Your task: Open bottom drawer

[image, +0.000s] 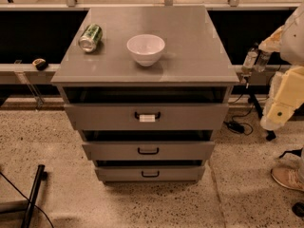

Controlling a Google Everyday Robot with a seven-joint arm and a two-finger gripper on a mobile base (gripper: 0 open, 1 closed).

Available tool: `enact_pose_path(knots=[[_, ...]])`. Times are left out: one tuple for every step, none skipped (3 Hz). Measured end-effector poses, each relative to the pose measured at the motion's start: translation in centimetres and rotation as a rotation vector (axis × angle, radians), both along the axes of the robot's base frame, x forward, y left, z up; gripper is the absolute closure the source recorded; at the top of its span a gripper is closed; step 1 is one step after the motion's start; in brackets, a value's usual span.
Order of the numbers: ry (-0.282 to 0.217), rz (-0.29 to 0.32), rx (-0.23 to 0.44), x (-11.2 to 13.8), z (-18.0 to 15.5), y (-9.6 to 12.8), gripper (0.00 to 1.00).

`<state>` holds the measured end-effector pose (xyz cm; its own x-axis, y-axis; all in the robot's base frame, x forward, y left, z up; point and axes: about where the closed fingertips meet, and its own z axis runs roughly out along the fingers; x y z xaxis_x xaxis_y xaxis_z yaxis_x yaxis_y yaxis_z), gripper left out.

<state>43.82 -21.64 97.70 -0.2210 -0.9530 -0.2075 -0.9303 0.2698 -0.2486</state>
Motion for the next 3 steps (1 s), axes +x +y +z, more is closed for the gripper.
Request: enact_pose_path(knots=[[0.000,0.000,0.000,0.0,0.0,0.0,0.00],[-0.011,0.008,-0.015,0.8,-3.1,0.7,0.00],[-0.020,0.054,-0.018,0.5,-9.4,2.3,0.00]])
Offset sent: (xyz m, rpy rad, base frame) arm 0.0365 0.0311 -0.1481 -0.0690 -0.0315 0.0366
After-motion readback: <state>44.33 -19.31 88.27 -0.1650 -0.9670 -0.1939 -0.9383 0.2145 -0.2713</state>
